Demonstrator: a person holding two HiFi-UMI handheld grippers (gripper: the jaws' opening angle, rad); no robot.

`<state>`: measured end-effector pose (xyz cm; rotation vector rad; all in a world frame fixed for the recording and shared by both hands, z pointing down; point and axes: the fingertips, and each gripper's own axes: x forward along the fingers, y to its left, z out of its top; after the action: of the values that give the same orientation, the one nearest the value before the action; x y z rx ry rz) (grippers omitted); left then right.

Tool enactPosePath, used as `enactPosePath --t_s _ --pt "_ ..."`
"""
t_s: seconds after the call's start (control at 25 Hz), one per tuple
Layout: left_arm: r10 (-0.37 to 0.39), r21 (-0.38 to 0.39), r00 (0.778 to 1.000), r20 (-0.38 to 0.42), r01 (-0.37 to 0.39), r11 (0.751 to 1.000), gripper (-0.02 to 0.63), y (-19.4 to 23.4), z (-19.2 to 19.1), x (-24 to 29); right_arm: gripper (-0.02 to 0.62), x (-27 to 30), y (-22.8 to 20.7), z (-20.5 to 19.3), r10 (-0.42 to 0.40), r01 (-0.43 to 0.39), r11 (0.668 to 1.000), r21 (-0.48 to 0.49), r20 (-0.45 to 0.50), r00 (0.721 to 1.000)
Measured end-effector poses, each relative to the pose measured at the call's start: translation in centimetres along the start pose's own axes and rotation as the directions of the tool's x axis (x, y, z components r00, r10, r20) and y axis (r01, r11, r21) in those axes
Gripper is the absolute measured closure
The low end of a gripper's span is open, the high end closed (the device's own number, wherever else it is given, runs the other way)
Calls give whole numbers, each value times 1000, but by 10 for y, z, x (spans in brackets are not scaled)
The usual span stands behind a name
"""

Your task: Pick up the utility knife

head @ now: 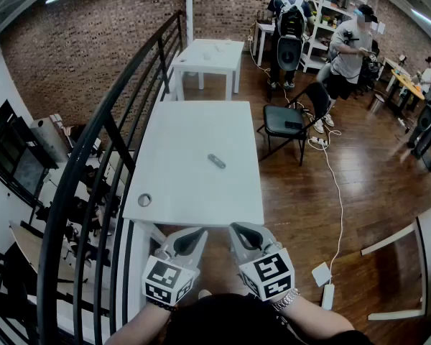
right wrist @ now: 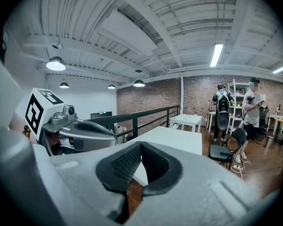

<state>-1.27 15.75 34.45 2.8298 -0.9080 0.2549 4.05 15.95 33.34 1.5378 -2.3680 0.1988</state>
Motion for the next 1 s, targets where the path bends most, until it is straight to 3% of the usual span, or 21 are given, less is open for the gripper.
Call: enactPosePath --t_s 0.12,0.28,0.64,0.84,1.0 --pt "56 -23 998 -16 -57 998 589 40 -10 -15 601 39 23 3 56 -56 998 -5 -7 998" --pt "74 -37 997 -29 -75 996 589 54 -10 -23 586 56 34 11 93 -94 996 -8 -32 995" --pt "57 -59 997 -49 -60 996 589 77 -7 13 559 96 4 1 93 -91 996 23 -91 992" --pt "76 -83 992 -100 -84 993 589 125 -9 45 528 158 -29 -5 103 -96 994 52 -134 986" --pt "86 -109 985 -148 -102 989 589 155 -26 82 498 208 -64 -32 111 -100 993 62 -201 973"
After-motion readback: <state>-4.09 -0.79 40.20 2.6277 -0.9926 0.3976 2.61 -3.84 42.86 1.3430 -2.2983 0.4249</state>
